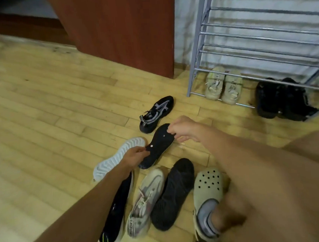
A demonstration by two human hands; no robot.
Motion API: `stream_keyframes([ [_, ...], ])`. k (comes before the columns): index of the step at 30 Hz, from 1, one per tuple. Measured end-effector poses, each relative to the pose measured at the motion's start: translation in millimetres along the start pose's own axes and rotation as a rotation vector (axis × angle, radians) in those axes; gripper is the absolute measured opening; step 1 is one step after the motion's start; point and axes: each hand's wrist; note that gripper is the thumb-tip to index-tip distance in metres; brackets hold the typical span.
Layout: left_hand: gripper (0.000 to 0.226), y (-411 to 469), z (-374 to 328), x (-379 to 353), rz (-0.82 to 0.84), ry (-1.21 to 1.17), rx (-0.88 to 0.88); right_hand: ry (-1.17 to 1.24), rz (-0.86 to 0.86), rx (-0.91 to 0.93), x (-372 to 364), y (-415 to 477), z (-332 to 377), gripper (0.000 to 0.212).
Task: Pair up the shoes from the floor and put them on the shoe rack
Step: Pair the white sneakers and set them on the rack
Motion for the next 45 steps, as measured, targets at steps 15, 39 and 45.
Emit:
stream_keyframes([
  [15,0.064,52,50,-29,-0.129,0.246,0.232,0.057,-0.024,-0.095,3,35,-68,0.028],
  [39,0.052,0,3,-80,-0.359,0.884,-0.918,0.421,0.151,-0.416,11,22,-82,0.057],
  [45,0.051,-22,-20,-72,-0.384,0.886,-1.121,0.587,0.092,-0.387,12,-4,-73,0.033],
])
Point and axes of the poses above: each hand's wrist, its own y-axis towards the middle knuckle, its own x-axis out of the back of the hand, z = x × y, and after that the axes turned 2 degrees about y, right-handed
